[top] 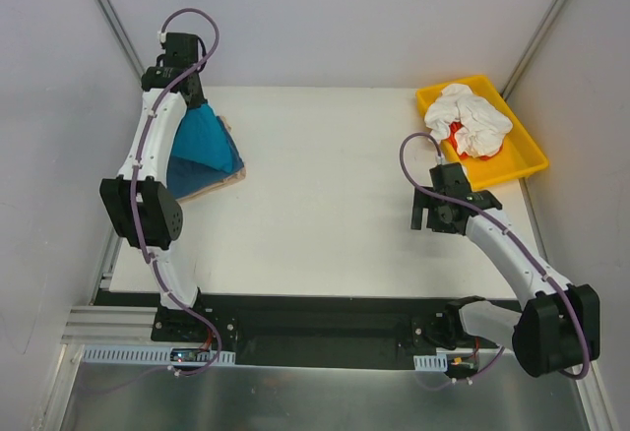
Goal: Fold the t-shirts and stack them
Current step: Put the neatly folded tshirt into the corner of the board with the left arm
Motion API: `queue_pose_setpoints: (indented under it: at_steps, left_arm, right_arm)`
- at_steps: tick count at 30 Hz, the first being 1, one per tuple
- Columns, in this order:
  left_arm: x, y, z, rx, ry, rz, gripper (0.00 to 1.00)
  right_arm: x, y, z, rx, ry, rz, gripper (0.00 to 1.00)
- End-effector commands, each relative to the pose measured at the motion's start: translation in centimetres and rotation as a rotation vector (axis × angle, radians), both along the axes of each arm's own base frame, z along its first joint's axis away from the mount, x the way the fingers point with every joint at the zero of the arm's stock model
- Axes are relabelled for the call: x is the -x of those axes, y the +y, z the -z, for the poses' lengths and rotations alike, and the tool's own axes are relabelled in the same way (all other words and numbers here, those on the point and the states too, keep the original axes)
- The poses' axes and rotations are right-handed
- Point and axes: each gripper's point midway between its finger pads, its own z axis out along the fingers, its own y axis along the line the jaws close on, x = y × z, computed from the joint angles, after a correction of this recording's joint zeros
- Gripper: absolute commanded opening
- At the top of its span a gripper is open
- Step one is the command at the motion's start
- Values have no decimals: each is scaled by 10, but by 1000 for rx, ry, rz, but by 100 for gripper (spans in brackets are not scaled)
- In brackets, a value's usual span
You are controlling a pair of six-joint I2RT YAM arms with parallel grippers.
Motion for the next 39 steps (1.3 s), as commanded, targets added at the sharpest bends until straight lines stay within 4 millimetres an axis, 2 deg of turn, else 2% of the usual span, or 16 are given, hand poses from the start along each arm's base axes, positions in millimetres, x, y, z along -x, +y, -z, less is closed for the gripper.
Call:
queue_pose_setpoints:
  at_steps: [1,2,4,11,14,17,19,20,21,25,27,34,39]
  left_arm:
    - [-3,23,25,-6,44,-65,0]
    - [0,35,31,-5,60,-90,0]
    - [2,45,40,-7,83,-112,0]
    - [22,71,65,-62,166,-183,0]
    - [20,73,75,-72,192,-177,0]
    - [20,78,91,-91,232,-192,11]
    - [25,85,96,-121,253,-224,26]
    - [26,87,97,-132,256,-234,38]
    - [28,91,97,-152,260,-254,76]
    - [29,90,90,-139,240,-255,95]
    - [26,85,83,-113,217,-241,99]
    - [25,68,65,-22,155,-211,99]
    - [33,56,31,48,69,-205,99]
  right_arm:
    - [-3,-4,-3,23,3,6,97]
    - [-3,-5,-2,26,7,6,97]
    - [-3,-5,-2,31,10,8,97]
    - [-3,-7,0,45,25,12,97]
    - [-4,-7,1,44,33,12,97]
    - [-4,-6,1,43,35,10,97]
    - [-3,-7,1,46,35,11,97]
    - [-3,-7,1,48,36,13,97]
    - [-3,-7,1,47,37,11,97]
    - [-3,-6,1,45,42,11,97]
    - [-3,-6,0,44,40,8,97]
    - [-2,-6,-4,38,28,12,97]
    - [-1,-5,-8,27,10,15,97]
